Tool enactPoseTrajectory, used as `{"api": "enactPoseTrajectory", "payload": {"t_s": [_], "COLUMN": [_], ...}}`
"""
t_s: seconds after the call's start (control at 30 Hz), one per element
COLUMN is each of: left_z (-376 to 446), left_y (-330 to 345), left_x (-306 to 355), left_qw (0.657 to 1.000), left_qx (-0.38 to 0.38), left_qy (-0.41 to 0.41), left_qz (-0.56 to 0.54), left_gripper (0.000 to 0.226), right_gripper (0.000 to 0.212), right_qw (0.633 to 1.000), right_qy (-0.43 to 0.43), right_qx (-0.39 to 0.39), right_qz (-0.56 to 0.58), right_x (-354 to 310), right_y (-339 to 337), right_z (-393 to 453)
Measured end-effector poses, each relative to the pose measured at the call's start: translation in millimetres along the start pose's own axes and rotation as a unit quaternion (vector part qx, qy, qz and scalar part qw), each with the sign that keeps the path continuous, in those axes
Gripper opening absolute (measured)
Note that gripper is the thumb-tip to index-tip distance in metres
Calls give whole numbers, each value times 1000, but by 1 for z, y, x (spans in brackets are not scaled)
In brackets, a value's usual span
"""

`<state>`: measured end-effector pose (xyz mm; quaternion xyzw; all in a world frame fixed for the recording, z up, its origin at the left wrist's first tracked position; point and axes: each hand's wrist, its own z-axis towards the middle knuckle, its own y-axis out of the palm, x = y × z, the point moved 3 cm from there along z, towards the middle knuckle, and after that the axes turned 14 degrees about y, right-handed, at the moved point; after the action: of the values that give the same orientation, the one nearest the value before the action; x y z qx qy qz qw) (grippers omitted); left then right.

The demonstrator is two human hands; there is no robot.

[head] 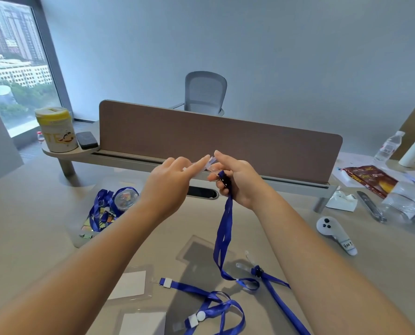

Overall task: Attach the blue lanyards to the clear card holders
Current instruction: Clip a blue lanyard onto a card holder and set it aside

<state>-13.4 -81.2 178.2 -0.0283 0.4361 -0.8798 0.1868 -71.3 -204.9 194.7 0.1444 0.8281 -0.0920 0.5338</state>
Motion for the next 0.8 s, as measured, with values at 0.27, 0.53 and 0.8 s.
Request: {"api": "enactPoseTrajectory", "payload": {"t_s": [0.27,0.53,0.8], "left_z": [-10,-12,-21], "left_y": [-1,1,-2], "left_x": [-11,-9,-18], "left_qw": [998,849,868], "left_qx": [-33,-33,-16], "left_qy": [8,-250,-291], "left_qz": [61,-465,-402], "left_gripper": [67,24,26], "right_gripper": [15,21,11], "right_qw": [1000,993,986], "right_qy": [-12,-72,-85], "right_qx": [-9,-1,20], "right_qz": [-17,-98,-143], "right_x": [6,12,28], "right_y": [13,22,35], "right_z": [5,15,19]}}
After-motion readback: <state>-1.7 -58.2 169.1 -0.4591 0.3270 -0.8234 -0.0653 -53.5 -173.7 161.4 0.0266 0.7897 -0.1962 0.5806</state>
